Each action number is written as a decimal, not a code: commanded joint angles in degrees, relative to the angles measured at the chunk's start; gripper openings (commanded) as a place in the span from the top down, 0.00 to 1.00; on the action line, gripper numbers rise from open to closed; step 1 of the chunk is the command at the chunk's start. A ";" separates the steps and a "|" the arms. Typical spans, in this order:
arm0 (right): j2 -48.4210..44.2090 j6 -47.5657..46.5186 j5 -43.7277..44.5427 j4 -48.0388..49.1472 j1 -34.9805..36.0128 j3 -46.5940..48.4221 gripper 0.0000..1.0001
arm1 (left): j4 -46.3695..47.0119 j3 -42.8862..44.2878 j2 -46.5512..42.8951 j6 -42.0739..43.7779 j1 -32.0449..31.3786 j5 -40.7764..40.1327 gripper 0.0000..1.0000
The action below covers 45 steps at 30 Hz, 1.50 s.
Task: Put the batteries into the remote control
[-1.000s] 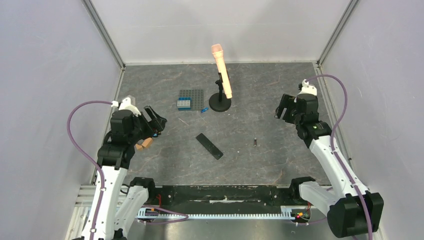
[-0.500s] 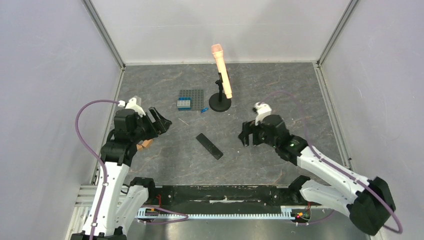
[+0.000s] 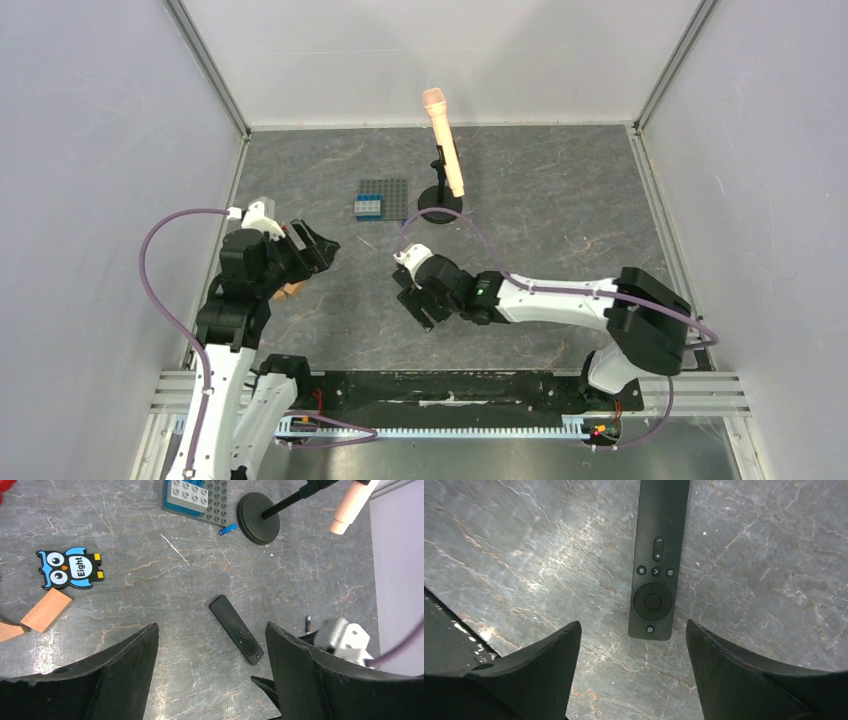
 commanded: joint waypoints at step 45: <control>4.84 0.32 -20.56 -20.03 -5.98 12.24 0.82 | 11.58 -7.82 -6.47 4.02 0.27 15.21 0.18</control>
